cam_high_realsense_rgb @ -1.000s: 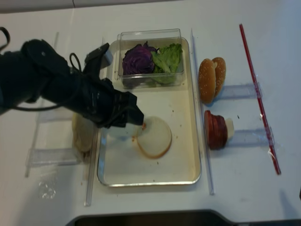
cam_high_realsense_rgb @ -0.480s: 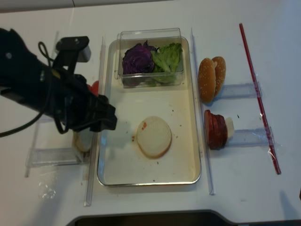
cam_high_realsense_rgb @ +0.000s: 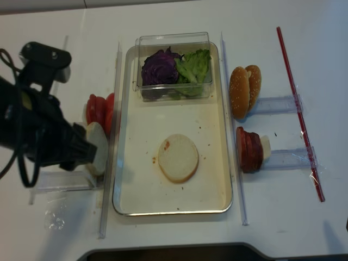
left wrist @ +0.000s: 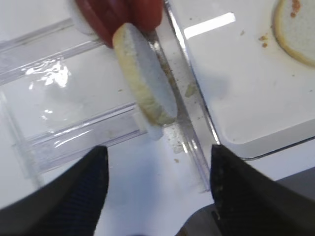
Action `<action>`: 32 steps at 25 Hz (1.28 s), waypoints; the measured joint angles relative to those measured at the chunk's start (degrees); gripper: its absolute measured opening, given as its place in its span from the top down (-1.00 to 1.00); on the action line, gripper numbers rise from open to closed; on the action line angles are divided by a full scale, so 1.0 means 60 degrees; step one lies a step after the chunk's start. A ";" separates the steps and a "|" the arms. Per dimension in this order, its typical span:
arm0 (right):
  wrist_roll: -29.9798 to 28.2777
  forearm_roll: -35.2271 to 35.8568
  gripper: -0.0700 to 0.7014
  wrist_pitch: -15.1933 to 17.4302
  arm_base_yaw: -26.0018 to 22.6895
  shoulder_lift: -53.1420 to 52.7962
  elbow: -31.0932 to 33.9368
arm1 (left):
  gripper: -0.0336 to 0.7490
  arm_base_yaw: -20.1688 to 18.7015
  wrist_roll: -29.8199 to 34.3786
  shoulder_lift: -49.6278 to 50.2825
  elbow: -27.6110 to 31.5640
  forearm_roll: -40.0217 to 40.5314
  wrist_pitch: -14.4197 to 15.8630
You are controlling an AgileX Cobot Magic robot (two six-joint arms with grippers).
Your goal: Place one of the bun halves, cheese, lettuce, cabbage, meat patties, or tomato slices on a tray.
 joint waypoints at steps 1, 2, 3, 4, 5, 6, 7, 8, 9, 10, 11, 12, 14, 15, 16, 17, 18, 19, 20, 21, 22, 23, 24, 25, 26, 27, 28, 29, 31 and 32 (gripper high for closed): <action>0.0000 0.0000 -0.96 0.0020 0.0000 0.0000 0.0000 | -0.24 0.0000 -0.0083 -0.0189 0.0000 0.0207 0.0086; 0.0000 0.0000 -0.96 0.0020 0.0000 0.0000 0.0000 | -0.24 0.0000 -0.0177 -0.0394 0.0000 0.0392 0.0144; 0.0000 0.0000 -0.96 0.0020 0.0000 0.0000 0.0000 | -0.24 0.0000 -0.0248 -0.0609 0.0000 0.0542 0.0239; 0.0000 0.0000 -0.96 0.0020 0.0000 0.0000 0.0000 | -0.24 0.0000 -0.0354 -0.0789 0.0000 0.0741 0.0351; 0.0000 0.0000 -0.96 0.0020 0.0000 0.0000 0.0000 | -0.24 0.0000 -0.0433 -0.0999 0.0000 0.0945 0.0443; 0.0000 0.0000 -0.96 0.0020 0.0000 0.0000 0.0000 | -0.24 0.0021 -0.0509 -0.1200 0.0000 0.1097 0.0602; 0.0000 0.0000 -0.96 0.0020 0.0000 0.0000 0.0000 | -0.24 0.0046 -0.0551 -0.1364 0.0000 0.1254 0.0760; 0.0000 0.0000 -0.96 0.0020 0.0000 0.0000 0.0000 | -0.24 0.0115 -0.0578 -0.1564 0.0000 0.1323 0.0913; 0.0000 0.0000 -0.96 0.0020 0.0000 0.0000 0.0000 | -0.24 0.0180 -0.0595 -0.1773 0.0000 0.1406 0.1003; 0.0000 0.0000 -0.96 0.0020 0.0000 0.0000 0.0000 | -0.24 0.0224 -0.0595 -0.1999 0.0000 0.1443 0.1096; 0.0000 0.0000 -0.96 0.0020 0.0000 0.0000 0.0000 | -0.24 0.0248 -0.0595 -0.2207 0.0000 0.1463 0.1175; 0.0000 0.0000 -0.96 0.0020 0.0000 0.0000 0.0000 | -0.24 0.0269 -0.0602 -0.2485 0.0000 0.1463 0.1226; 0.0000 0.0000 -0.96 0.0020 0.0000 0.0000 0.0000 | -0.24 0.0269 -0.0619 -0.3058 0.0000 0.1396 0.1285; 0.0000 0.0000 -0.96 0.0020 0.0000 0.0000 0.0000 | -0.24 0.0269 -0.0617 -0.3396 0.0000 0.1310 0.1324; 0.0000 0.0000 -0.96 0.0020 0.0000 0.0000 0.0000 | -0.24 0.0269 -0.0617 -0.3733 0.0000 0.1218 0.1325; 0.0000 0.0000 -0.96 0.0020 0.0000 0.0000 0.0000 | -0.24 0.0269 -0.0617 -0.4069 0.0000 0.1146 0.1364; 0.0000 0.0000 -0.96 0.0020 0.0000 0.0000 0.0000 | -0.24 0.0269 -0.0617 -0.4345 0.0000 0.1072 0.1365; 0.0000 0.0000 -0.96 0.0020 0.0000 0.0000 0.0000 | -0.24 0.0269 -0.0617 -0.4657 0.0000 0.1008 0.1388; 0.0000 0.0000 -0.96 0.0020 0.0000 0.0000 0.0000 | -0.24 0.0269 -0.0617 -0.4959 0.0000 0.0946 0.1404; 0.0000 0.0000 -0.96 0.0020 0.0000 0.0000 0.0000 | -0.24 0.0269 -0.0617 -0.5193 0.0000 0.0907 0.1441; 0.0000 0.0000 -0.96 0.0020 0.0000 0.0000 0.0000 | -0.24 0.0269 -0.0617 -0.5454 0.0000 0.0886 0.1456; 0.0000 0.0000 -0.96 0.0020 0.0000 0.0000 0.0000 | -0.24 0.0269 -0.0617 -0.5698 0.0000 0.0886 0.1463; 0.0000 0.0000 -0.96 0.0020 0.0000 0.0000 0.0000 | -0.24 0.0269 -0.0617 -0.5916 0.0000 0.0870 0.1483; 0.0000 0.0000 -0.96 0.0020 0.0000 0.0000 0.0000 | -0.24 0.0269 -0.0617 -0.6081 0.0000 0.0846 0.1501; 0.0000 0.0000 -0.96 0.0020 0.0000 0.0000 0.0000 | -0.24 0.0269 -0.0596 -0.6265 0.0000 0.0802 0.1519; 0.0000 0.0000 -0.96 0.0020 0.0000 0.0000 0.0000 | -0.24 0.0269 -0.0539 -0.6438 0.0000 0.0757 0.1519; 0.0000 0.0000 -0.96 0.0020 0.0000 0.0000 0.0000 | -0.24 0.0269 -0.0486 -0.6577 0.0000 0.0691 0.1519; 0.0000 0.0000 -0.96 0.0020 0.0000 0.0000 0.0000 | -0.24 0.0269 -0.0361 -0.6751 0.0069 0.0585 0.1519; 0.0000 0.0000 -0.96 0.0020 0.0000 0.0000 0.0000 | -0.24 0.0269 -0.0058 -0.7138 0.0352 0.0295 0.1540; 0.0000 0.0000 -0.96 0.0020 0.0000 0.0000 0.0000 | -0.24 0.0269 0.0112 -0.7308 0.0549 0.0095 0.1540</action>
